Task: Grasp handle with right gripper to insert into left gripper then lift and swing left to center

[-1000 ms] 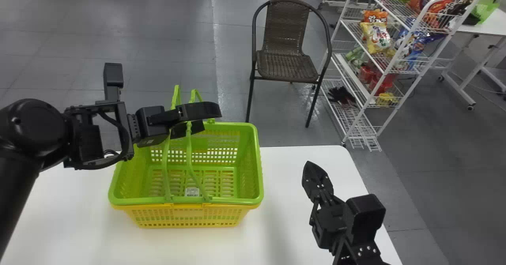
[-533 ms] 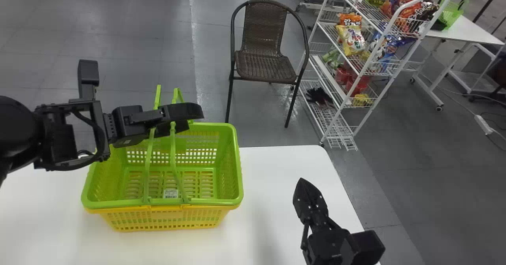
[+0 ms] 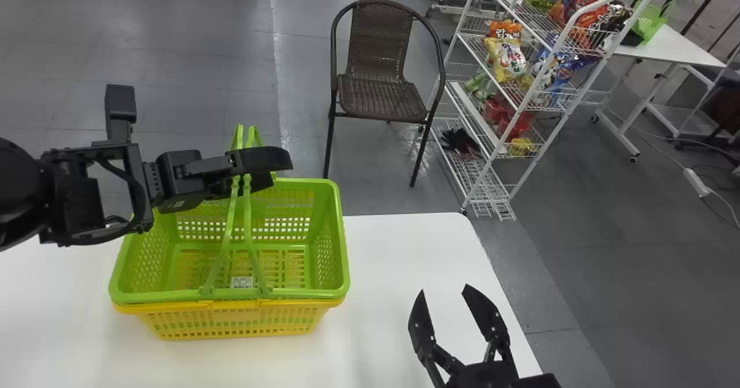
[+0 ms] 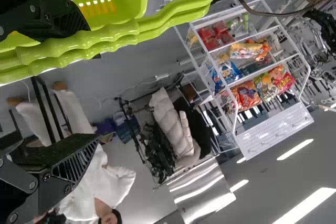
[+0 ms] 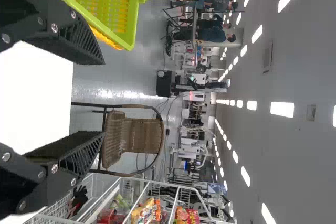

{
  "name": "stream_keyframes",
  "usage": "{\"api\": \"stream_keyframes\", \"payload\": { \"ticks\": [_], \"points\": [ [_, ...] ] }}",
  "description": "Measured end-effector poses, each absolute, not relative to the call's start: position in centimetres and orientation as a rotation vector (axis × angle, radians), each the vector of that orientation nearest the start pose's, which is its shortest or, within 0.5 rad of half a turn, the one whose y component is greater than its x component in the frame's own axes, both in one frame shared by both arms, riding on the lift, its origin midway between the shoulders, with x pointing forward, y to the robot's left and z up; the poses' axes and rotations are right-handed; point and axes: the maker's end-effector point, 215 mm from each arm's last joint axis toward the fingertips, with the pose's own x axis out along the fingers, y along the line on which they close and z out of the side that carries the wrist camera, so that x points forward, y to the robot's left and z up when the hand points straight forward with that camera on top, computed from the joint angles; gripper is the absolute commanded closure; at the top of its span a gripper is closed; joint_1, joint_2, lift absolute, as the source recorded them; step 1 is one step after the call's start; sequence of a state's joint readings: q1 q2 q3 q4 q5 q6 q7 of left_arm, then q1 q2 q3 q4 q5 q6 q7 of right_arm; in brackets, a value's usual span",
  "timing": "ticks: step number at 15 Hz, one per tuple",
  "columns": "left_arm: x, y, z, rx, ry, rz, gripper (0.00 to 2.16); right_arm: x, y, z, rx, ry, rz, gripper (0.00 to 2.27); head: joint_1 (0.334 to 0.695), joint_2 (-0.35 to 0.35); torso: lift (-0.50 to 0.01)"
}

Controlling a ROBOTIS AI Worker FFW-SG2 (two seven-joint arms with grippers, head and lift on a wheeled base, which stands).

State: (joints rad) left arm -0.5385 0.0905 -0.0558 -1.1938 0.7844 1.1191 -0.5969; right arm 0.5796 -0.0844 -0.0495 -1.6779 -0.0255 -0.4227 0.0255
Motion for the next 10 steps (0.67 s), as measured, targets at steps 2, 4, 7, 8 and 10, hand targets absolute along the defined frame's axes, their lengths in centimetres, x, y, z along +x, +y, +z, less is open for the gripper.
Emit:
{"api": "stream_keyframes", "payload": {
  "ticks": [2,4,7,8,10],
  "points": [
    [57.2,0.3,-31.8,-0.851,0.749,-0.987,0.35,37.8,-26.9,-44.2,-0.071,0.052,0.012,0.04,0.695,-0.302,0.0],
    [57.2,0.1,-30.8,-0.869,0.746,-1.001,0.35,37.6,-27.1,-44.5,-0.07,0.054,0.009,0.04,0.695,-0.308,0.0],
    [57.0,-0.1,-29.2,-0.882,0.761,-1.028,0.34,37.5,-27.2,-44.6,-0.07,0.053,0.008,0.04,0.695,-0.31,0.0],
    [56.7,-0.2,-28.6,-0.888,0.77,-1.04,0.34,37.5,-27.2,-44.6,-0.07,0.05,0.008,0.04,0.695,-0.312,0.0],
    [56.5,-0.4,-27.1,-0.894,0.782,-1.066,0.34,37.3,-27.2,-44.6,-0.067,0.047,0.006,0.04,0.695,-0.318,0.0]
  ]
}}
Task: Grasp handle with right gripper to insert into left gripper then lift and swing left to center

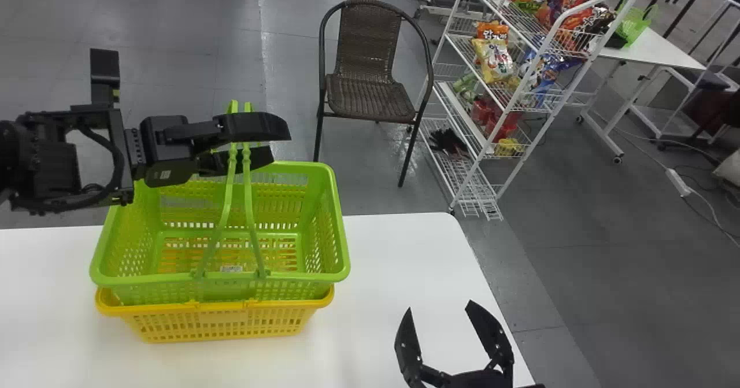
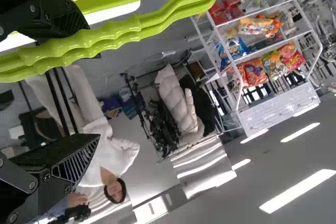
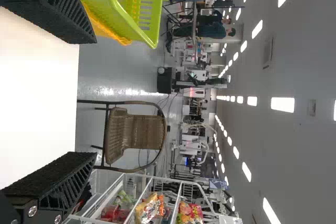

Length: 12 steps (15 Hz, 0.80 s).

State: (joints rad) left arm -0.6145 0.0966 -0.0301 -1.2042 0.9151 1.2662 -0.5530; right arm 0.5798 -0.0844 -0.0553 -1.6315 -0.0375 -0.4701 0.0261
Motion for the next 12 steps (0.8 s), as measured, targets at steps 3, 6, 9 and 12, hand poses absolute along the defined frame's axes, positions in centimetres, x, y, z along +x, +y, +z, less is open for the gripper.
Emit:
{"api": "stream_keyframes", "payload": {
  "ticks": [3,6,9,12],
  "points": [
    [56.9,0.0,-24.7,-0.896,0.777,-1.087,0.34,37.2,-27.3,-44.8,-0.065,0.048,0.004,0.04,0.695,-0.313,0.0],
    [57.3,0.7,-22.1,-0.892,0.769,-1.105,0.34,37.1,-27.3,-44.9,-0.063,0.048,0.003,0.04,0.695,-0.307,0.0],
    [57.6,0.8,-19.5,-0.872,0.767,-1.132,0.34,37.1,-27.2,-44.9,-0.062,0.048,0.002,0.04,0.695,-0.302,0.0],
    [57.5,0.8,-17.5,-0.885,0.783,-1.166,0.34,37.1,-27.2,-44.9,-0.06,0.048,0.001,0.04,0.695,-0.303,0.0]
  ]
}}
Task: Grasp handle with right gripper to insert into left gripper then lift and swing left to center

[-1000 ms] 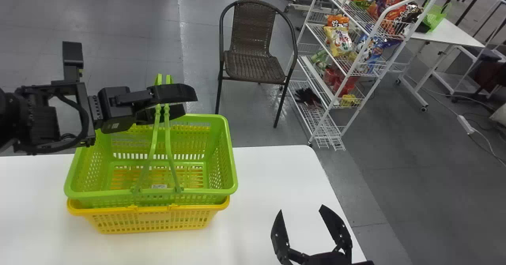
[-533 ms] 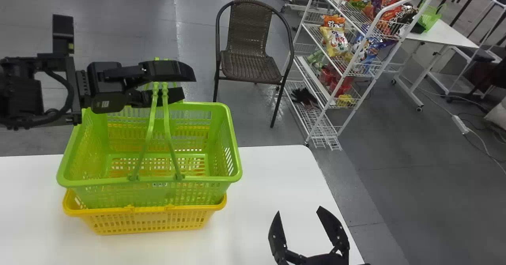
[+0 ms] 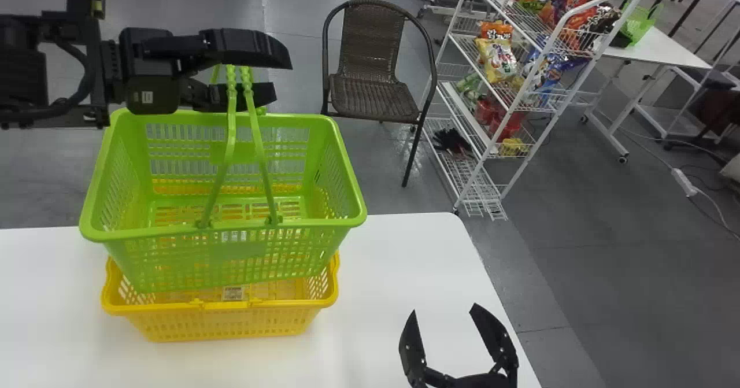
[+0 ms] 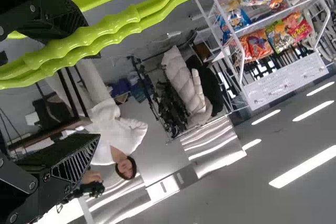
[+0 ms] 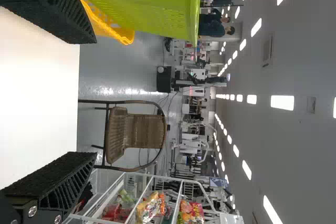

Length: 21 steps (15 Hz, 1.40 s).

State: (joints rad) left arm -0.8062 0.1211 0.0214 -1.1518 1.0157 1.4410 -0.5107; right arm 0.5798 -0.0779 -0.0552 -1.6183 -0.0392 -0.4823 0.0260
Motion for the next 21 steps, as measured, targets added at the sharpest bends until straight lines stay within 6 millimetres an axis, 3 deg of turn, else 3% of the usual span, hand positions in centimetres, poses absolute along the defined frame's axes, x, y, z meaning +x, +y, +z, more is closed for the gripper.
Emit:
{"api": "stream_keyframes", "payload": {
  "ticks": [8,9,10,14,15,16,21],
  "points": [
    [57.7,4.3,-13.2,-0.978,0.868,-1.198,0.35,37.1,-27.0,-44.9,-0.058,0.044,0.003,0.04,0.695,-0.261,0.0],
    [57.8,4.5,-13.0,-0.98,0.874,-1.197,0.5,37.0,-27.0,-44.9,-0.057,0.043,0.004,0.04,0.695,-0.259,0.0],
    [57.8,4.5,-12.9,-0.982,0.876,-1.197,0.88,37.0,-26.9,-44.9,-0.057,0.044,0.004,0.04,0.695,-0.258,0.0],
    [58.1,4.6,-12.0,-0.995,0.877,-1.204,1.92,37.0,-27.0,-44.9,-0.057,0.041,0.004,0.04,0.695,-0.257,0.0],
    [58.2,4.5,-11.6,-0.994,0.877,-1.208,1.92,36.9,-27.0,-44.9,-0.057,0.038,0.004,0.04,0.695,-0.258,0.0],
    [58.3,4.5,-11.3,-0.993,0.875,-1.211,2.12,36.9,-26.9,-44.9,-0.056,0.037,0.005,0.04,0.695,-0.258,0.0],
    [59.0,5.4,-10.5,-0.982,0.868,-1.189,2.13,37.0,-26.8,-44.7,-0.052,0.026,0.008,0.04,0.695,-0.246,0.0]
  ]
}}
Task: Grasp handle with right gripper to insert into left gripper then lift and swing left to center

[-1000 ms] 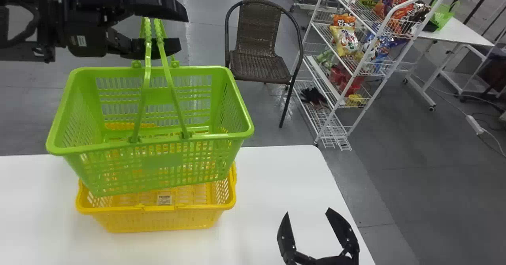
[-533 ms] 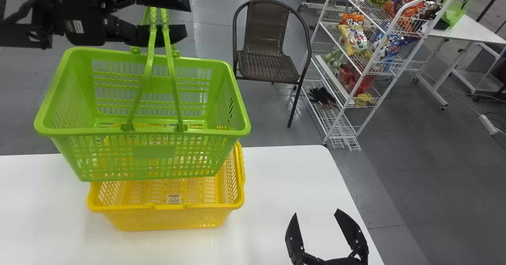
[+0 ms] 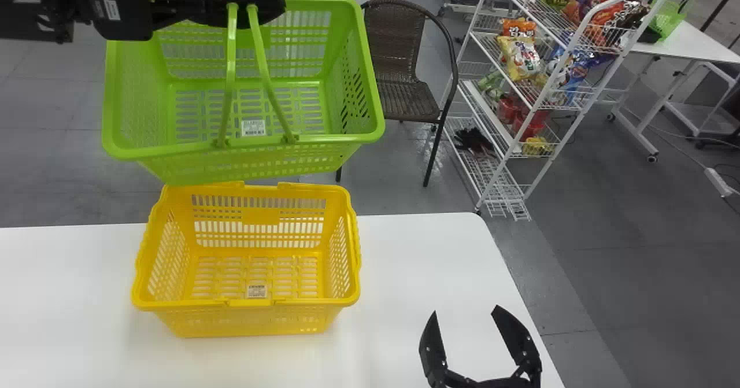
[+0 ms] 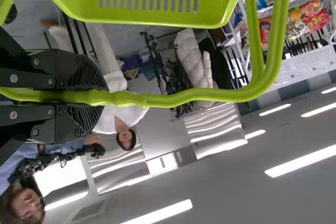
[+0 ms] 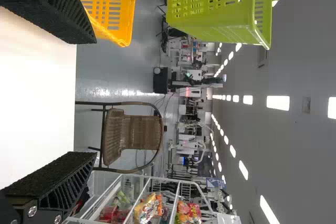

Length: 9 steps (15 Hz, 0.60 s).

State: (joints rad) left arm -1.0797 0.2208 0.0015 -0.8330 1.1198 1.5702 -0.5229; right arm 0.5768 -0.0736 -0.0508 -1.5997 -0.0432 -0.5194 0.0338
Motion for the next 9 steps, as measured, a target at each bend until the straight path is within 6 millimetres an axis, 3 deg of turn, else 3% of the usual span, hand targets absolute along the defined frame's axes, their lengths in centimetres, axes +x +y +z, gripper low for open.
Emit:
{"api": "stream_keyframes", "payload": {
  "ticks": [2,4,9],
  "points": [
    [59.4,6.9,-10.5,-0.975,0.861,-1.165,2.13,36.9,-26.8,-44.7,-0.047,0.026,0.007,0.04,0.695,-0.228,0.0],
    [59.8,9.7,-10.5,-0.969,0.846,-1.135,2.13,36.9,-26.8,-44.7,-0.047,0.027,0.007,0.04,0.695,-0.206,0.0],
    [60.5,21.3,-9.9,-0.964,0.772,-0.989,2.13,37.1,-26.8,-44.7,-0.046,0.025,0.009,0.04,0.695,-0.067,0.0]
  ]
}}
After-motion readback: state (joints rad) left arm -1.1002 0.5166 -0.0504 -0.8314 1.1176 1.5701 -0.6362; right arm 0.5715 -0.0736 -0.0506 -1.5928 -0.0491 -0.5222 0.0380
